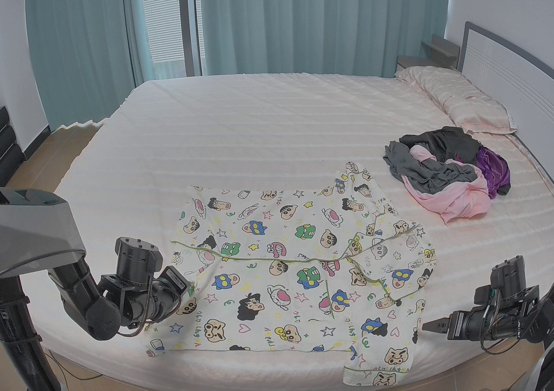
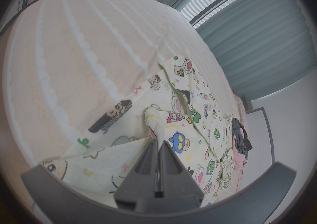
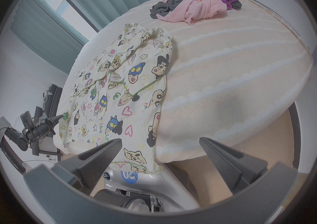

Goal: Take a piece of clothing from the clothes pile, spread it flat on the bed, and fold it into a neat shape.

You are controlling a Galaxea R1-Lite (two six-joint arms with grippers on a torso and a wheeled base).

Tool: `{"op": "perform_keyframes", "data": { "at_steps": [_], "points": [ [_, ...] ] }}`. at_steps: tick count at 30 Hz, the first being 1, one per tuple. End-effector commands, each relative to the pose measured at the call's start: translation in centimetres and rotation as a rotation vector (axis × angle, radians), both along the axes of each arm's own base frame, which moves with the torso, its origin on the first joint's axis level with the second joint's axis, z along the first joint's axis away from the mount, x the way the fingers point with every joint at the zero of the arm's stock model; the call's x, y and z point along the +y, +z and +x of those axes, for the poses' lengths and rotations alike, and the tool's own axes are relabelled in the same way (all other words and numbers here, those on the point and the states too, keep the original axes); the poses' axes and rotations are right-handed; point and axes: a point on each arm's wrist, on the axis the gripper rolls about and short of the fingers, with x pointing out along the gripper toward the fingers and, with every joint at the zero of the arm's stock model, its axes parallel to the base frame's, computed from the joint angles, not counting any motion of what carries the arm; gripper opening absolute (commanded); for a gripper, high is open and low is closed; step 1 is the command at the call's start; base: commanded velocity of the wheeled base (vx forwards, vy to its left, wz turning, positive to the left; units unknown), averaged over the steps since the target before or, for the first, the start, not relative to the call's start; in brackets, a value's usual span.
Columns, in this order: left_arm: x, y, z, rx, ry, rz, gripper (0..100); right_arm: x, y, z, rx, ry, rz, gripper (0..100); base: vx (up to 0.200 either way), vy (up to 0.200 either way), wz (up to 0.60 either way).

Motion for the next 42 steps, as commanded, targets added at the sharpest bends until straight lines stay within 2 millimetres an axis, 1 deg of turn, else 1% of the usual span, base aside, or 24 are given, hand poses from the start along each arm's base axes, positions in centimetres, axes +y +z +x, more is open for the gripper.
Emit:
{"op": "perform_keyframes", "data": {
  "at_steps": [1, 2, 3, 4, 6, 7, 8, 9, 10, 11, 13, 14, 15, 16, 23, 31, 32, 35, 37, 39, 42],
  "points": [
    [0.6, 1.3, 0.4, -0.055, 0.014, -0.012, 0, 0.0, 0.1, 0.0, -0.006, 0.001, 0.001, 100, 0.000, 0.000, 0.00],
    [0.9, 2.1, 0.7, -0.090, 0.009, -0.003, 0, 0.0, 0.1, -0.1, -0.004, 0.001, 0.001, 100, 0.000, 0.000, 0.00],
    [0.9, 2.1, 0.7, -0.090, 0.009, -0.003, 0, 0.0, 0.1, -0.1, -0.004, 0.001, 0.001, 100, 0.000, 0.000, 0.00],
    [1.2, 2.6, 1.0, -0.116, -0.009, 0.011, 0, 0.0, 0.1, -0.1, -0.006, 0.003, 0.001, 100, 0.000, 0.000, 0.00],
    [1.3, 2.6, 1.1, -0.118, -0.009, 0.013, 0, 0.0, 0.1, -0.1, -0.004, 0.004, 0.001, 100, 0.000, 0.000, 0.00],
    [2.6, 3.4, 1.5, -0.159, -0.052, 0.048, 0, 0.1, 0.1, -0.2, -0.004, 0.007, 0.001, 100, 0.000, 0.000, 0.00],
    [2.9, 3.5, 1.7, -0.165, -0.061, 0.055, 0, 0.1, 0.1, -0.2, -0.004, 0.007, 0.001, 100, 0.000, 0.000, 0.00],
    [3.6, 3.6, 1.8, -0.174, -0.088, 0.070, 0, 0.1, 0.1, -0.2, -0.004, 0.007, 0.001, 100, 0.000, 0.000, 0.00],
    [3.6, 3.6, 1.8, -0.174, -0.088, 0.070, 0, 0.1, 0.1, -0.2, -0.004, 0.007, 0.001, 100, 0.000, 0.000, 0.00],
    [4.6, 3.4, 1.9, -0.175, -0.139, 0.100, 0, 0.1, 0.1, -0.2, -0.004, 0.007, 0.001, 100, 0.000, 0.000, 0.00],
    [5.5, 3.0, 1.9, -0.175, -0.193, 0.152, 0, 0.1, 0.1, -0.2, -0.004, 0.007, 0.001, 100, 0.000, 0.000, 0.00],
    [5.5, 3.0, 1.9, -0.175, -0.193, 0.152, 0, 0.1, 0.1, -0.2, -0.004, 0.007, 0.001, 100, 0.000, 0.000, 0.00],
    [6.6, 2.4, 2.0, -0.166, -0.211, 0.209, 0, 0.1, 0.1, -0.2, -0.004, 0.007, 0.001, 100, 0.000, 0.000, 0.00],
    [6.8, 2.1, 2.1, -0.158, -0.216, 0.222, 0, 0.1, 0.1, -0.2, -0.004, 0.007, 0.001, 100, 0.000, 0.000, 0.00],
    [7.3, 0.3, 2.8, -0.113, -0.225, 0.250, 0, 0.1, 0.1, -0.2, -0.004, 0.007, 0.001, 100, 0.000, 0.000, 0.00],
    [7.4, -0.9, 3.9, -0.094, -0.229, 0.253, 0, 0.1, 0.1, -0.2, -0.003, 0.007, 0.000, 100, 0.000, 0.000, 0.00],
    [7.4, -1.0, 4.0, -0.092, -0.227, 0.253, 100, 0.1, 0.0, -0.2, 0.000, 0.007, 0.000, 100, 0.000, 0.000, 0.00],
    [7.6, -1.1, 4.0, -0.087, -0.216, 0.255, 100, 0.1, 0.0, -0.2, -0.001, 0.007, 0.000, 100, 0.000, 0.000, 0.00],
    [8.4, -1.0, 4.2, -0.093, -0.189, 0.258, 100, 0.1, 0.0, -0.2, 0.000, 0.007, 0.000, 100, 0.000, 0.000, 0.00],
    [9.4, -0.4, 4.9, -0.119, -0.151, 0.260, 100, 0.1, 0.0, -0.2, 0.000, 0.007, 0.000, 100, 0.000, 0.000, 0.00],
    [10.7, 1.1, 6.0, -0.182, -0.097, 0.250, 100, 0.1, 0.0, -0.2, 0.002, 0.009, 0.000, 100, 0.000, 0.000, 0.00]
  ]
}}
